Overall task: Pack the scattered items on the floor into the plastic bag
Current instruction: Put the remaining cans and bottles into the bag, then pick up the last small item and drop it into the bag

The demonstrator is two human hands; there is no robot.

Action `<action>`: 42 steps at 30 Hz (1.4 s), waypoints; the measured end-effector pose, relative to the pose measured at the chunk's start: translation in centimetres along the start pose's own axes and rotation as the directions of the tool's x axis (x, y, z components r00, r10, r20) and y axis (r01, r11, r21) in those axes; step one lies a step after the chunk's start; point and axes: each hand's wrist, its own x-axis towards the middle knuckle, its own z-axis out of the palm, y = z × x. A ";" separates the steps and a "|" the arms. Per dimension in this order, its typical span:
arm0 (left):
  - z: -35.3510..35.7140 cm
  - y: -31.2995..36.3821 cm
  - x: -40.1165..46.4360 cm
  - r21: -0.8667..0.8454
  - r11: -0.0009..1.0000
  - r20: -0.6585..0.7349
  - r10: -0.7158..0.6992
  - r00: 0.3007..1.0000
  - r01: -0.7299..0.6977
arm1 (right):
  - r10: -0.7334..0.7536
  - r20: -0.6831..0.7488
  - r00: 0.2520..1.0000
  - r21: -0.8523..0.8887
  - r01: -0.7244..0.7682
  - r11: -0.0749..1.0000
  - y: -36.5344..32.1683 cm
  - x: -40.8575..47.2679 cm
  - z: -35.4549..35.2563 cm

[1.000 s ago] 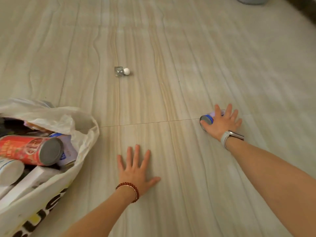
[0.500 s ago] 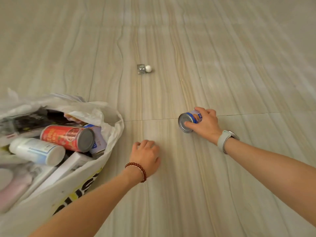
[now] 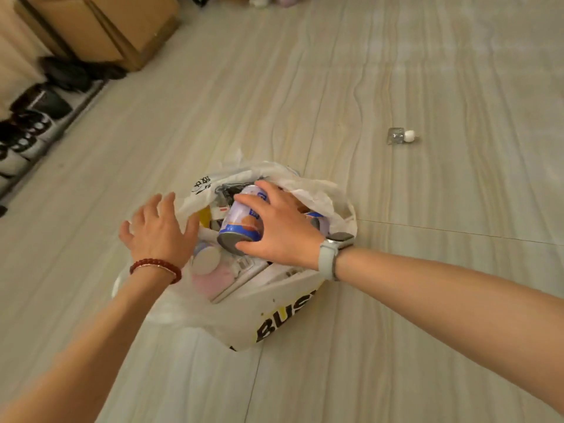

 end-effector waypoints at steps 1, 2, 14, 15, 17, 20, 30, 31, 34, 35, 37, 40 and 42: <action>-0.3 -1.3 0.8 -0.051 0.994 0.100 -0.087 0.991 0.093 | -0.033 0.035 0.999 -0.025 0.034 0.999 -1.1 1.1 1.3; -0.4 -2.4 1.4 -0.153 0.970 0.218 -0.155 0.964 0.190 | -0.057 0.064 0.996 -0.042 0.060 0.997 -1.9 2.0 2.4; -1.3 -4.4 2.0 -0.586 0.808 -0.159 -0.191 0.969 0.063 | -0.168 0.101 0.981 -0.325 0.192 0.926 -3.2 6.0 7.9; -1.3 -4.1 1.9 -0.588 0.807 -0.163 -0.185 0.969 0.055 | -0.148 0.077 0.986 -0.334 0.165 0.928 -3.6 6.5 8.0; -1.1 -3.8 1.9 -0.599 0.798 -0.150 -0.193 0.970 0.067 | -0.111 0.076 0.991 -0.337 0.130 0.932 -4.0 6.9 8.0; -0.8 -3.7 1.8 -0.604 0.793 -0.136 -0.202 0.970 0.081 | -0.174 0.128 0.976 -0.364 0.209 0.908 -3.1 5.5 7.2; -0.6 0.4 0.8 -0.092 0.987 0.018 -0.132 0.991 0.133 | -0.027 0.120 0.992 -0.278 0.060 0.959 3.9 -3.5 -0.9; -1.1 1.2 0.9 -0.015 0.990 0.060 -0.136 0.989 0.137 | 0.047 0.165 0.985 -0.287 0.002 0.958 4.2 -4.1 -2.4; -4.5 4.8 0.1 0.021 0.978 0.300 -0.204 0.932 0.207 | 0.278 0.187 0.942 -0.331 -0.206 0.921 3.7 -6.4 -8.3; -6.0 6.3 -0.5 -0.004 0.979 0.368 -0.187 0.911 0.203 | 0.341 0.116 0.933 -0.317 -0.290 0.903 2.9 -7.2 -10.4; -10.0 9.7 -2.3 -0.048 0.992 0.426 -0.085 0.901 0.117 | 0.463 -0.033 0.886 -0.254 -0.455 0.853 0.7 -9.3 -15.0; -18.4 14.6 -5.1 -0.148 0.989 0.407 0.085 0.909 -0.026 | 0.580 -0.095 0.809 -0.137 -0.587 0.798 -4.1 -12.7 -22.2; -24.9 17.3 -6.8 -0.248 0.968 0.403 0.147 0.903 -0.047 | 0.655 -0.142 0.742 -0.034 -0.665 0.746 -8.1 -15.2 -27.6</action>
